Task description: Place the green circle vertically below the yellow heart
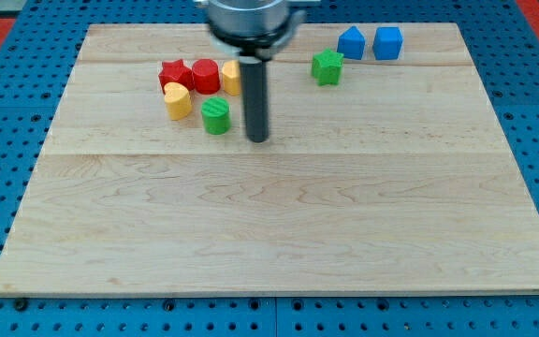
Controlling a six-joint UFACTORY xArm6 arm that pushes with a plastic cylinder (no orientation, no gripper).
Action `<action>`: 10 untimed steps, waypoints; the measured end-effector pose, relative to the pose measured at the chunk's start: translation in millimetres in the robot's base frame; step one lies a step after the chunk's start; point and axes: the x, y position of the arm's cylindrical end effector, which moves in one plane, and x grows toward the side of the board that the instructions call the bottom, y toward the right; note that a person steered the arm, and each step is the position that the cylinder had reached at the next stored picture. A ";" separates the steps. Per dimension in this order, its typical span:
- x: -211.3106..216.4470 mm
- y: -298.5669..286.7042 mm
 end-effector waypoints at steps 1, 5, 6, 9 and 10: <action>-29.3 0.6; -9.1 -30.9; -25.6 -48.5; -9.2 -62.3; -16.4 3.6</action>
